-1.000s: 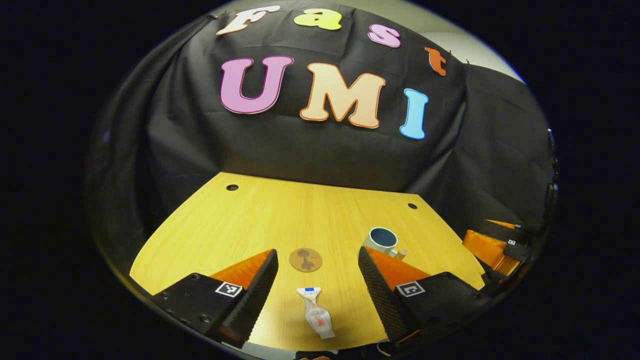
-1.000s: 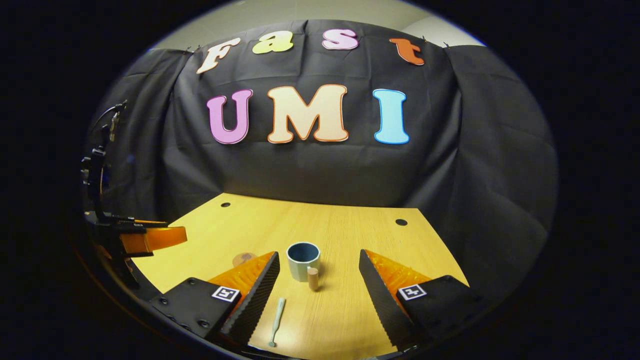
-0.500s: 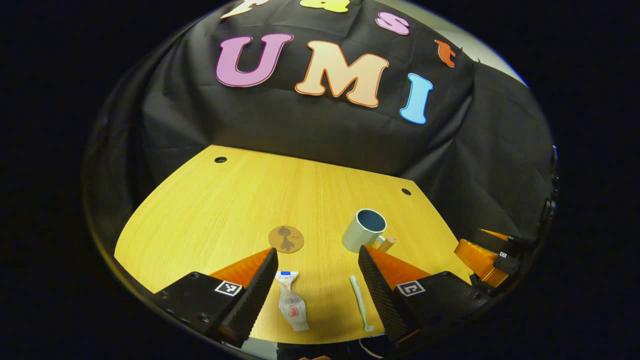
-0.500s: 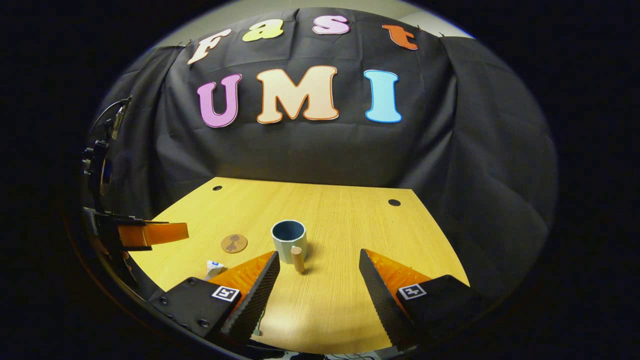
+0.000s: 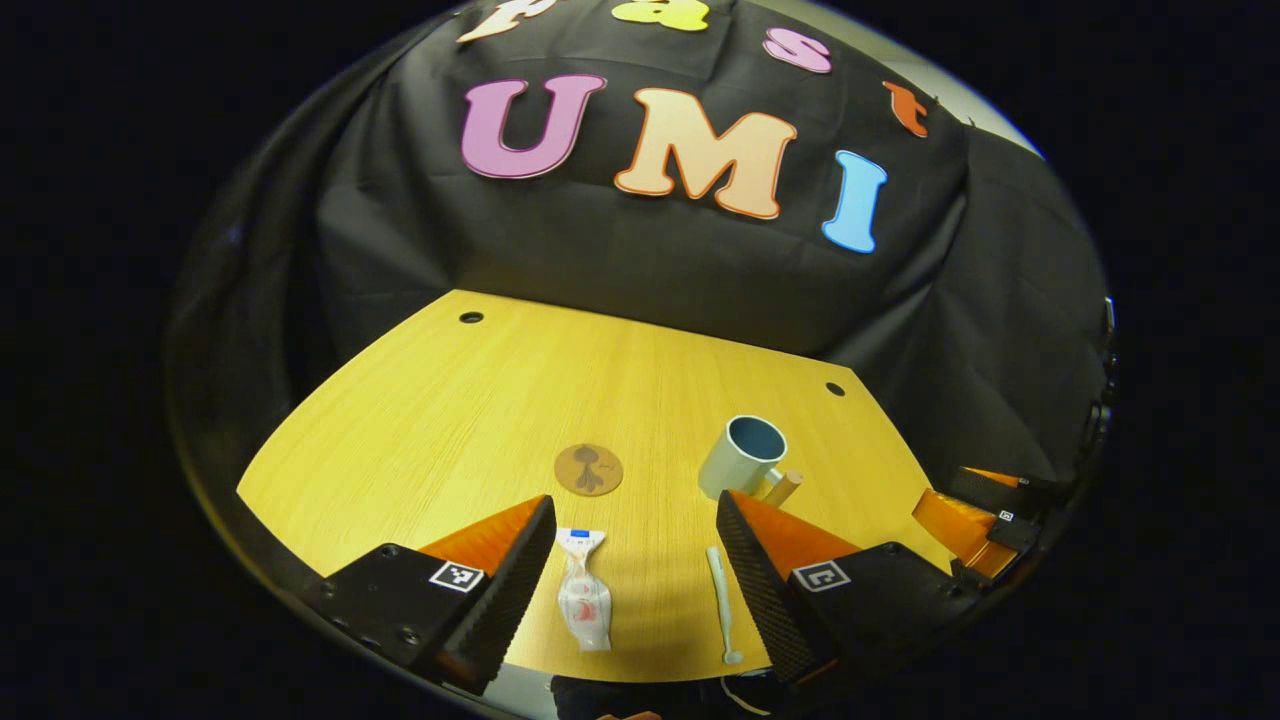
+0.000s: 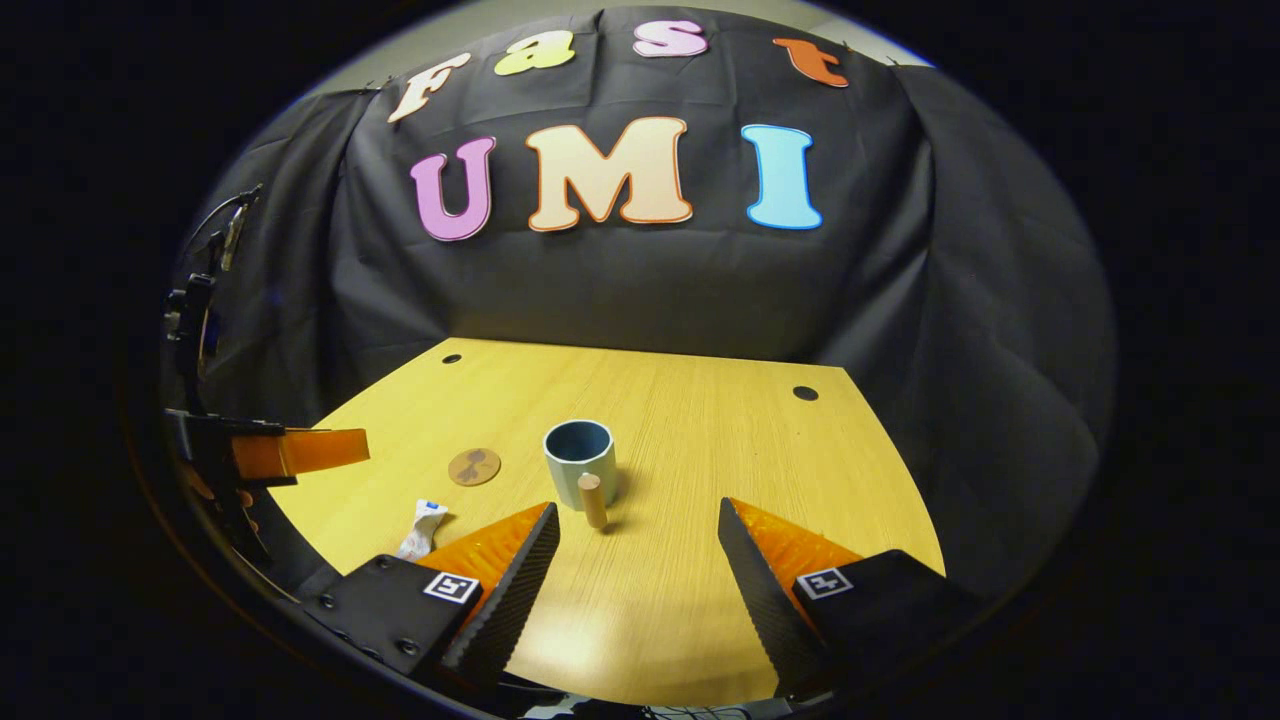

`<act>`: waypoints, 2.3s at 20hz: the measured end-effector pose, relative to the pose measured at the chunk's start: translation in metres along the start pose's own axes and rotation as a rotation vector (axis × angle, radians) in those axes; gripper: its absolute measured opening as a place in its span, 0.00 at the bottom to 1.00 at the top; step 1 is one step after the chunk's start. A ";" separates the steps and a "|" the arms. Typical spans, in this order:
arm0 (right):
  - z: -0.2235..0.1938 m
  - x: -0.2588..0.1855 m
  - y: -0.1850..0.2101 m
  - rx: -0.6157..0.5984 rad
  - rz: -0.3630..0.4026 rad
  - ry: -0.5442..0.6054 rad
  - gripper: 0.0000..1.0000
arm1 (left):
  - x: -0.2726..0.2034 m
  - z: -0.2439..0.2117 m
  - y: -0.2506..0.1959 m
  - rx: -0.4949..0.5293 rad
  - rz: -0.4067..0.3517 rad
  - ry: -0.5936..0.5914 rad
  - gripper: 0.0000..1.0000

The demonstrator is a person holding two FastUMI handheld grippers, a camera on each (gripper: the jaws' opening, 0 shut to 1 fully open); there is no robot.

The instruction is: Put the toothbrush and toothpaste on the desktop into the cup, then pick up the cup and place it on the coaster on the desktop.

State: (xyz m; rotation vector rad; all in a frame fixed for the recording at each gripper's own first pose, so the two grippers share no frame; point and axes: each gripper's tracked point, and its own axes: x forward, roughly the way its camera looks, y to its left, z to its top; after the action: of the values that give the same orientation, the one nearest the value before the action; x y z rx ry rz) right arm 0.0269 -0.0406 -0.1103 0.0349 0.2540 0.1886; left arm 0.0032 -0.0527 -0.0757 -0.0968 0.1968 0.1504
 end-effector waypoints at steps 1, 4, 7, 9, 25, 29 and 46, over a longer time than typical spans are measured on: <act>-0.002 0.002 0.002 -0.004 0.020 0.007 0.99 | -0.003 -0.003 0.003 -0.013 0.021 -0.005 0.95; -0.006 0.008 0.006 -0.026 0.073 0.020 0.99 | -0.007 -0.012 0.017 -0.029 0.090 -0.011 0.95; -0.010 0.014 0.015 -0.037 0.114 0.038 0.99 | -0.007 -0.013 0.032 -0.025 0.128 -0.016 0.95; -0.016 0.022 0.022 -0.043 0.114 0.067 0.99 | -0.003 -0.009 0.041 -0.014 0.129 -0.017 0.95; -0.104 0.101 0.121 -0.062 0.060 0.484 0.99 | 0.063 0.011 0.113 0.133 -0.015 0.101 0.95; -0.126 0.110 0.125 -0.090 0.052 0.620 0.99 | 0.069 0.003 0.120 0.108 -0.033 0.127 0.95; -0.157 0.129 0.133 -0.075 -0.025 0.881 0.48 | 0.082 -0.010 0.187 -0.010 0.059 0.175 0.95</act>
State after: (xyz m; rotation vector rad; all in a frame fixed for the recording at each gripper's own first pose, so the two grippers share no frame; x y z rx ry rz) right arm 0.0861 0.1158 -0.2868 -0.1300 1.1245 0.1799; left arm 0.0512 0.1419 -0.1175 -0.1143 0.3741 0.2021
